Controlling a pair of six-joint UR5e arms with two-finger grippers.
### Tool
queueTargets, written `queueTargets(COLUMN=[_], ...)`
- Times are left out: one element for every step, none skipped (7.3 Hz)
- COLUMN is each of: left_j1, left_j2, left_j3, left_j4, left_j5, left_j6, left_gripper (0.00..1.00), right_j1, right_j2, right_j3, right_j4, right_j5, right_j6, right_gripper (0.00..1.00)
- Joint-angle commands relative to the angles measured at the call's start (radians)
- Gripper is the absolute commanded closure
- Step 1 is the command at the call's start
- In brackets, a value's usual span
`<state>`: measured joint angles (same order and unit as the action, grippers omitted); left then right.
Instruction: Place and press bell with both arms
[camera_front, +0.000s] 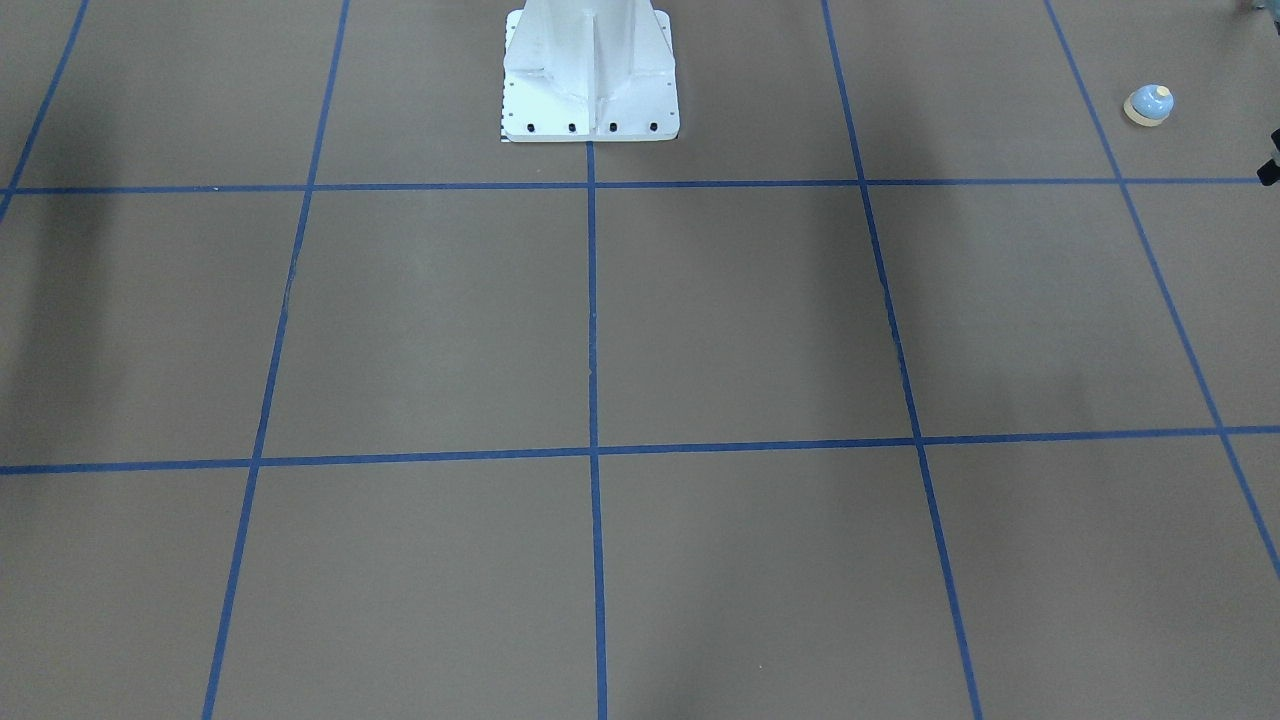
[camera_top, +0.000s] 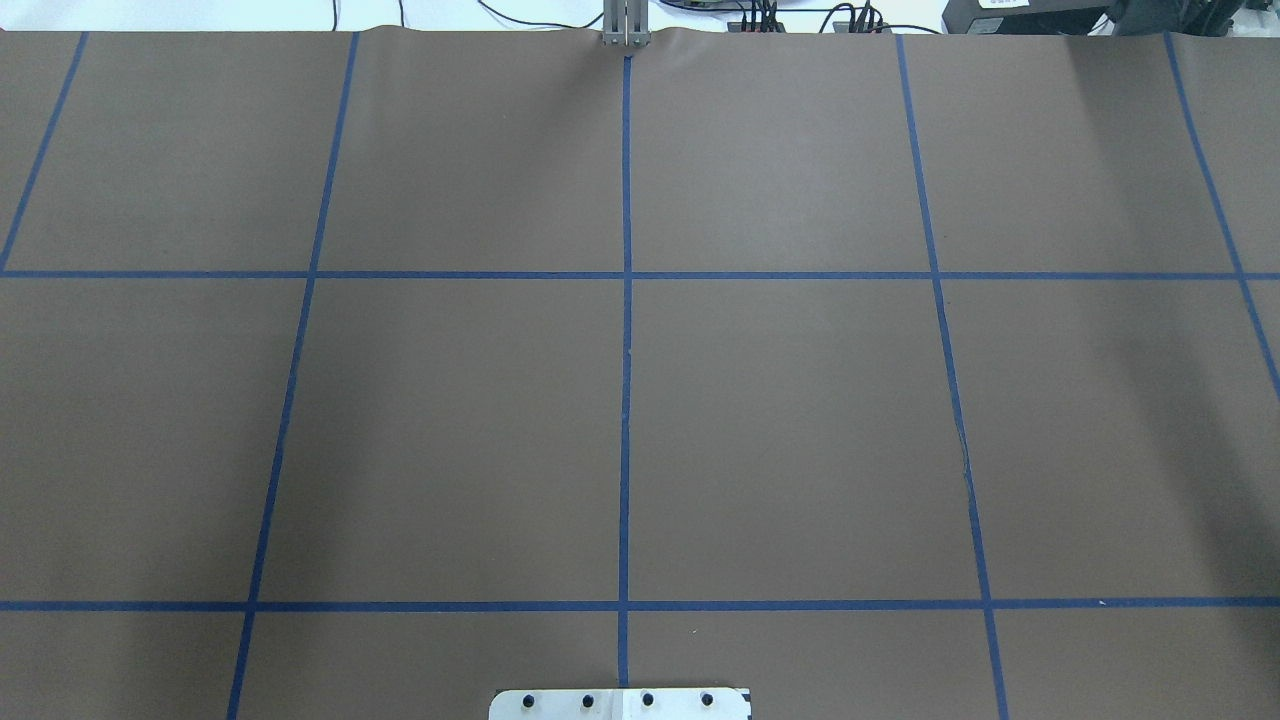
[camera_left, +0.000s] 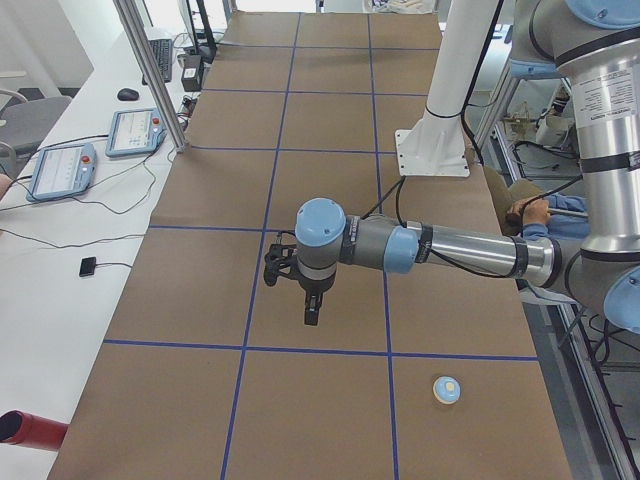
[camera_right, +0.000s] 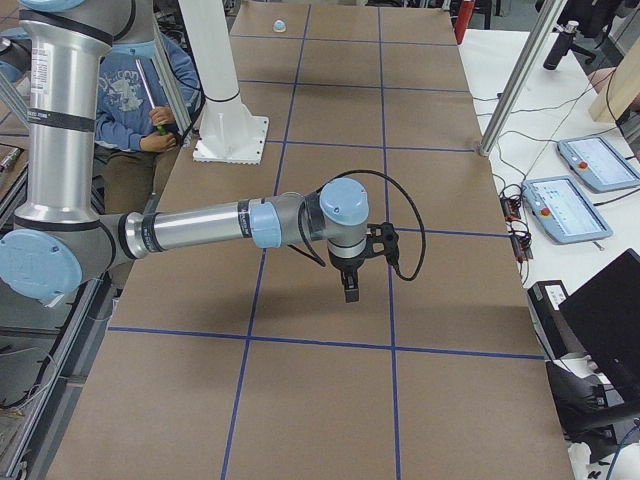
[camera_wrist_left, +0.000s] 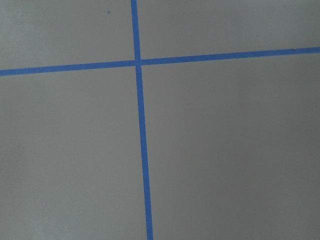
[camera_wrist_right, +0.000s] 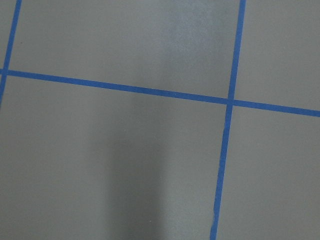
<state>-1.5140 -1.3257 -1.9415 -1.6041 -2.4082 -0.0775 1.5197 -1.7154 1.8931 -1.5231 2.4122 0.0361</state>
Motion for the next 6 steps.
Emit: queueTargets(left_j1=[0.033, 0.079, 0.107, 0.153, 0.179, 0.184], left_j2=[0.003, 0.005, 0.006, 0.049, 0.078, 0.104], left_j3=[-0.002, -0.002, 0.001, 0.004, 0.016, 0.051], left_j4=[0.001, 0.004, 0.004, 0.004, 0.003, -0.003], left_j5=[-0.031, -0.023, -0.019, 0.039, 0.07, 0.073], left_j6=[-0.001, -0.001, 0.002, 0.007, 0.008, 0.015], left_gripper=[0.0, 0.0, 0.0, 0.0, 0.0, 0.0], right_j1=[-0.003, -0.006, -0.007, -0.01, -0.021, -0.06], right_j2=[-0.03, -0.03, -0.044, -0.062, -0.062, -0.061], right_j3=[-0.002, -0.003, -0.003, -0.005, -0.005, -0.005], right_j4=[0.06, 0.086, 0.13, 0.145, 0.146, 0.144], right_j5=[0.046, 0.048, 0.054, 0.06, 0.065, 0.077], right_j6=[0.007, -0.002, 0.004, 0.017, 0.042, 0.059], right_gripper=[0.0, 0.0, 0.0, 0.0, 0.0, 0.0])
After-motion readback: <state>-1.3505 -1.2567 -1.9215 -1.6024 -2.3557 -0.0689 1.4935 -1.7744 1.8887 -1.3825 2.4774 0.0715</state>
